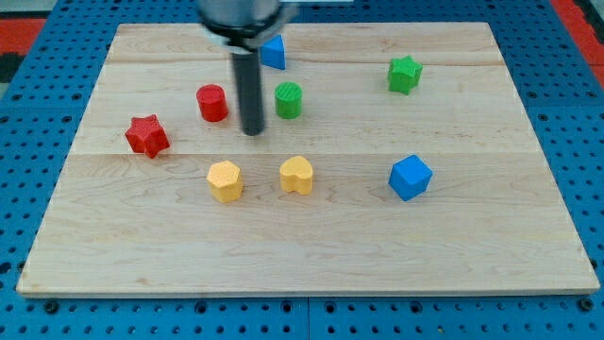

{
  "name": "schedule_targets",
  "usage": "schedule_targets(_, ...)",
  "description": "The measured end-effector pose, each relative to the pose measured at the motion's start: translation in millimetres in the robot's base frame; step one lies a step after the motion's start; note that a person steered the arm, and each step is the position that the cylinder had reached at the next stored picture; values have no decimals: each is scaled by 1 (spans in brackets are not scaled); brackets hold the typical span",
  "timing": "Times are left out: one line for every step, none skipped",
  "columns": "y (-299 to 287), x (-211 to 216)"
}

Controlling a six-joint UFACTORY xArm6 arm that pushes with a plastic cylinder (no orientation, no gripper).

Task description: Move the red star to the left center

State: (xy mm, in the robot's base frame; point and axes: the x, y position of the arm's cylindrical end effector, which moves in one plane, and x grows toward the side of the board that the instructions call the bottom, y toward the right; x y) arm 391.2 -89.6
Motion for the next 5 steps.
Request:
schedule_targets(-12, -43)
schedule_targets(-17, -45)
schedule_targets(-66, -45)
schedule_targets(-65, -37)
schedule_targets(-51, -5)
